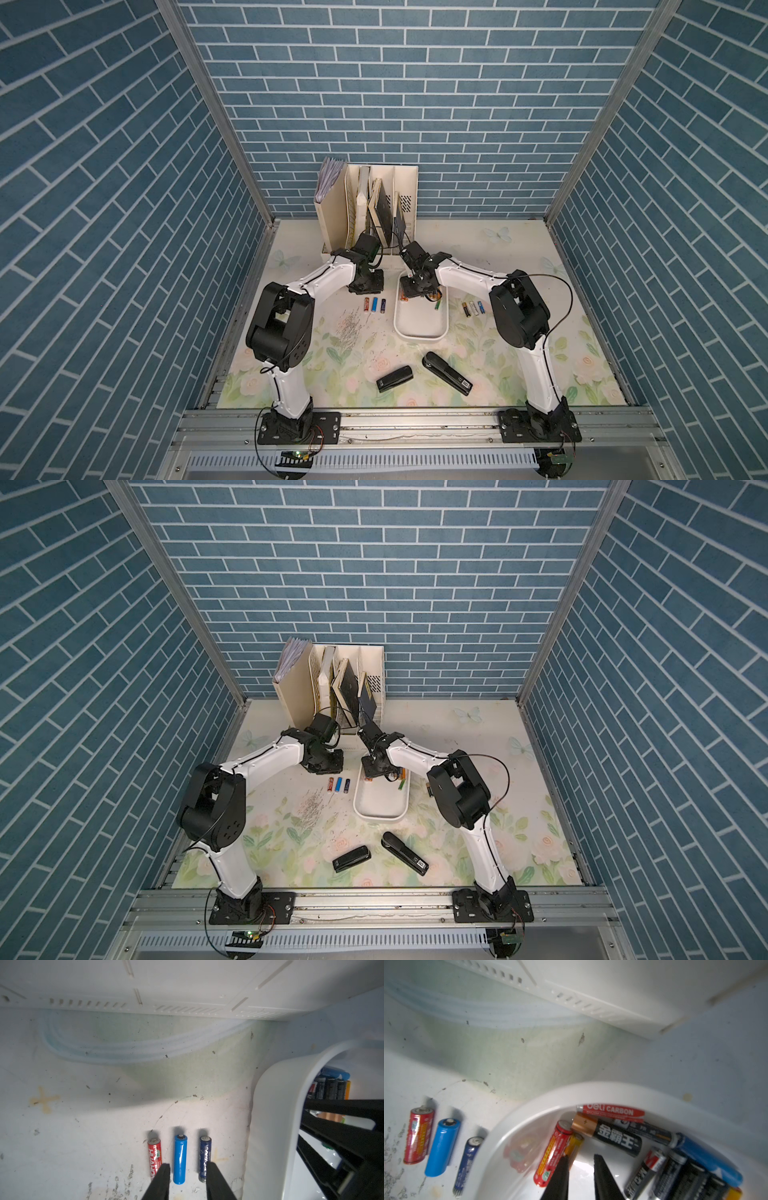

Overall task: Take the batteries out of the storage box
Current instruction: Pick up the battery from the storage box.

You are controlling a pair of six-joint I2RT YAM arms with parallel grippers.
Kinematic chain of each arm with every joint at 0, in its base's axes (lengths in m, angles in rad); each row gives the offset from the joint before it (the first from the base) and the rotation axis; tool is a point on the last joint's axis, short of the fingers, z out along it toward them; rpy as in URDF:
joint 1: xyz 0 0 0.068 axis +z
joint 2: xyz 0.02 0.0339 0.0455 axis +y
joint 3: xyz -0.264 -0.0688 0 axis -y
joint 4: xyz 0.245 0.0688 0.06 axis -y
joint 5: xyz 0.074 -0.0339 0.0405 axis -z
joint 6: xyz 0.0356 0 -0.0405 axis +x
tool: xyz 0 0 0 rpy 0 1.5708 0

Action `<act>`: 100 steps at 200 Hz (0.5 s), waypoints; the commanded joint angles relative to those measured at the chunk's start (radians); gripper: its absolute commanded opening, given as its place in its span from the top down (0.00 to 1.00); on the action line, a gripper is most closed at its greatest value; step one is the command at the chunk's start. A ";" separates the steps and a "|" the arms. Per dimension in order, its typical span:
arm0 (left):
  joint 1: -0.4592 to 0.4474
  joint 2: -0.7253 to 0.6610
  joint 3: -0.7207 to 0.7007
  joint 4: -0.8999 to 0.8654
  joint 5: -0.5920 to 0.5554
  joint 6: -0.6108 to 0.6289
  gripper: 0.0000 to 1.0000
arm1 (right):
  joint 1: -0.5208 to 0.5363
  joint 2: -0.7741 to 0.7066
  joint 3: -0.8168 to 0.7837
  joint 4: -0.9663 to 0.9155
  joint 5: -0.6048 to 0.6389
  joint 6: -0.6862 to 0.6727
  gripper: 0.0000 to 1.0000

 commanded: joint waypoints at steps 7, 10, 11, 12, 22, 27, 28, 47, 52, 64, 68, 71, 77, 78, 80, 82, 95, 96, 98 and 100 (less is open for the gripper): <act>-0.006 -0.014 -0.013 -0.002 0.004 0.003 0.65 | 0.005 0.011 -0.007 0.011 -0.010 0.020 0.75; -0.006 -0.016 -0.014 -0.002 0.004 0.004 0.65 | 0.005 0.011 -0.007 0.012 -0.010 0.020 0.75; -0.006 -0.016 -0.014 -0.002 0.004 0.004 0.65 | 0.003 0.011 -0.007 0.013 -0.012 0.020 0.75; -0.006 -0.015 -0.014 -0.002 0.004 0.003 0.65 | 0.004 0.011 -0.007 0.013 -0.012 0.020 0.75; -0.006 -0.015 -0.014 -0.002 0.002 0.005 0.65 | 0.006 0.011 -0.007 0.012 -0.013 0.020 0.75; -0.006 -0.014 -0.014 -0.003 0.001 0.005 0.65 | 0.007 0.011 -0.007 0.012 -0.015 0.020 0.75; -0.006 -0.014 -0.014 -0.004 0.001 0.004 0.65 | 0.007 0.011 -0.007 0.012 -0.015 0.020 0.75; -0.007 -0.015 -0.014 -0.004 0.001 0.004 0.65 | 0.008 0.040 -0.010 0.011 -0.016 0.020 0.75; -0.006 -0.014 -0.014 -0.004 0.001 0.003 0.65 | 0.008 0.040 -0.011 0.011 -0.016 0.020 0.75; -0.007 -0.016 -0.013 -0.003 0.001 0.004 0.65 | 0.010 0.042 -0.015 0.011 -0.018 0.019 0.75; -0.006 -0.014 -0.012 -0.003 0.001 0.004 0.65 | 0.010 0.043 -0.014 0.011 -0.019 0.018 0.75; -0.006 -0.013 -0.012 -0.004 0.001 0.003 0.65 | 0.011 0.044 -0.015 0.011 -0.020 0.017 0.75; -0.006 -0.013 -0.012 -0.004 0.001 0.004 0.65 | 0.011 0.047 -0.017 0.008 -0.021 0.017 0.75; -0.006 -0.013 -0.012 -0.004 0.001 0.004 0.65 | 0.011 0.047 -0.017 0.007 -0.021 0.017 0.75; -0.007 -0.013 -0.012 -0.004 0.001 0.003 0.65 | 0.011 0.049 -0.016 0.007 -0.022 0.016 0.75; -0.007 -0.013 -0.012 -0.004 0.001 0.004 0.65 | 0.011 0.049 -0.018 0.006 -0.021 0.016 0.75; -0.006 -0.016 -0.012 -0.005 -0.001 0.004 0.65 | 0.013 0.052 -0.021 0.000 -0.009 0.014 0.75; -0.006 -0.016 -0.012 -0.005 -0.001 0.004 0.65 | 0.013 0.053 -0.021 -0.001 -0.008 0.014 0.75; -0.006 -0.016 -0.012 -0.005 -0.002 0.004 0.65 | 0.013 0.053 -0.021 -0.003 -0.006 0.013 0.75; -0.006 -0.016 -0.012 -0.006 -0.002 0.003 0.65 | 0.015 0.053 -0.022 -0.004 -0.004 0.012 0.75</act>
